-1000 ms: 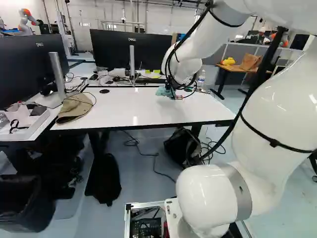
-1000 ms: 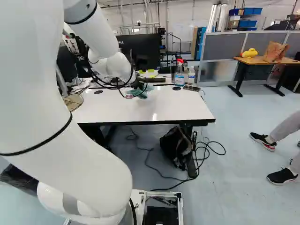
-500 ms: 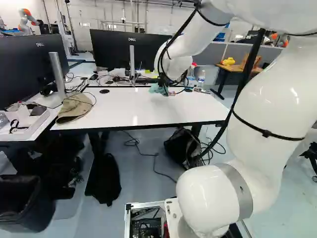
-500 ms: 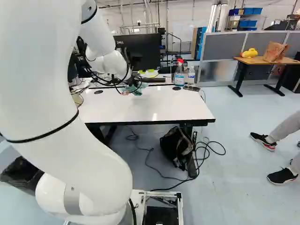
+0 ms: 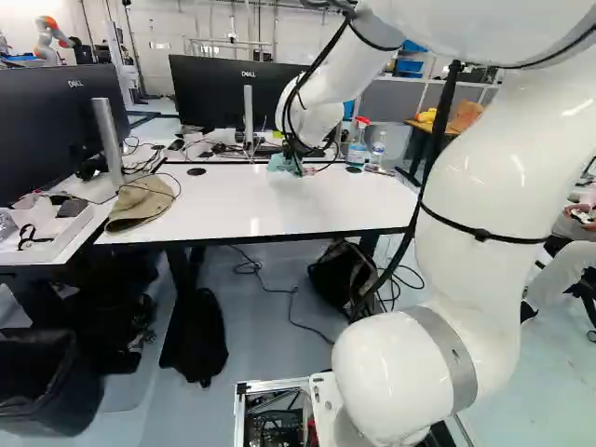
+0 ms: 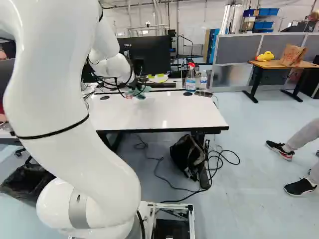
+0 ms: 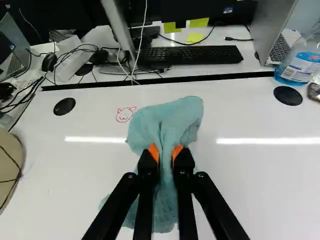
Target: Clean the table with the green towel
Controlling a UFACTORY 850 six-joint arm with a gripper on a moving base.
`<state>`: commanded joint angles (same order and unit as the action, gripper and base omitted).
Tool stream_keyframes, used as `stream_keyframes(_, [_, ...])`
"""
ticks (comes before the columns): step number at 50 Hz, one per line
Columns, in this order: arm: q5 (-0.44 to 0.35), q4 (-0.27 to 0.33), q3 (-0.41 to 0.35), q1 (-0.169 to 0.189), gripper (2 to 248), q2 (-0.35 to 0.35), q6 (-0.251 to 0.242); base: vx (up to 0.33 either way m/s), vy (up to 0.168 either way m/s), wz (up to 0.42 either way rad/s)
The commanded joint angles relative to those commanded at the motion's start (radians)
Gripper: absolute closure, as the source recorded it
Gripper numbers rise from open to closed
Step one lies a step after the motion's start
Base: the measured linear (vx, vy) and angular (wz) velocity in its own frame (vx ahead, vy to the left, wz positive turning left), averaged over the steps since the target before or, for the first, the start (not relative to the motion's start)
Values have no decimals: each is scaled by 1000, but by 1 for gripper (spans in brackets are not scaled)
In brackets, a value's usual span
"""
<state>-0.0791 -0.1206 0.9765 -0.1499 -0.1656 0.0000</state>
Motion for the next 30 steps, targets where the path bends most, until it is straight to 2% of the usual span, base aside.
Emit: stream_keyframes(30, [0,0,130,-69,203,-114,0,0,0,0])
